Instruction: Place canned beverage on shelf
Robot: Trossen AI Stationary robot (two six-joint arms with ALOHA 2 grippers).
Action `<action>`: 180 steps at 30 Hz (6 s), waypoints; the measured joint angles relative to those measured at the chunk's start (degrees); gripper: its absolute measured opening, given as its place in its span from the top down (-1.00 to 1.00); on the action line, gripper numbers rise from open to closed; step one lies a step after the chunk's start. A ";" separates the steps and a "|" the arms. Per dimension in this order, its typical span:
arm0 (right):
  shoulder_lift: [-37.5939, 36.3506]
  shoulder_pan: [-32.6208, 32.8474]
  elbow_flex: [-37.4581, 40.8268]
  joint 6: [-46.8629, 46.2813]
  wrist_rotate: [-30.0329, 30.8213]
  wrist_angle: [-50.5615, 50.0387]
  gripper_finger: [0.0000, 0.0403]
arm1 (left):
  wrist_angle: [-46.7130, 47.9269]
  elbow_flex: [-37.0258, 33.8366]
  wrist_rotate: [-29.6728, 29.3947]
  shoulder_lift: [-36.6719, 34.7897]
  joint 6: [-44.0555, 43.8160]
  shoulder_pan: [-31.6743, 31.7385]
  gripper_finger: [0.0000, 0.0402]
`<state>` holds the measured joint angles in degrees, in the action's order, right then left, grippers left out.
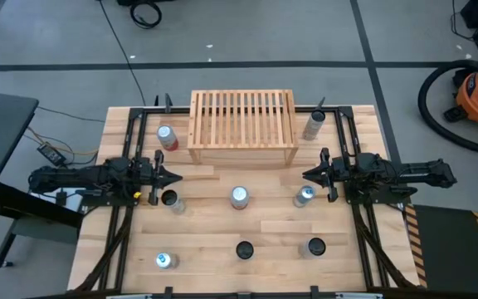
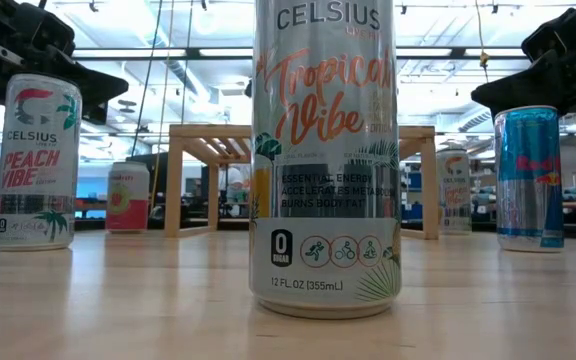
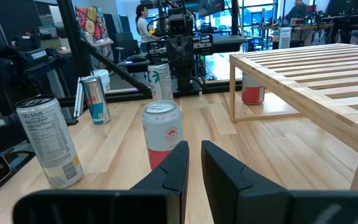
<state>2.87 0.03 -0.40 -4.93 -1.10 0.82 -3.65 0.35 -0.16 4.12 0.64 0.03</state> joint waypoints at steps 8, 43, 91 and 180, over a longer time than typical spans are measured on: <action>0.00 0.02 -0.02 0.00 -0.02 0.00 0.73 | -0.01 -0.01 0.02 -0.02 0.00 0.00 0.91; 0.00 -0.15 0.00 1.17 5.62 20.68 0.73 | -0.01 0.00 0.00 -0.01 0.00 -0.01 0.91; 0.00 -0.22 0.00 8.03 7.28 24.57 0.39 | -0.01 0.01 0.00 -0.02 0.00 0.00 0.91; 0.02 -0.22 -0.17 11.69 13.88 33.48 -0.85 | 0.00 0.00 0.01 0.00 0.00 0.00 0.91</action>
<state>2.90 -0.19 -0.57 6.76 12.78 34.30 -3.65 0.35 -0.15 4.12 0.64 0.03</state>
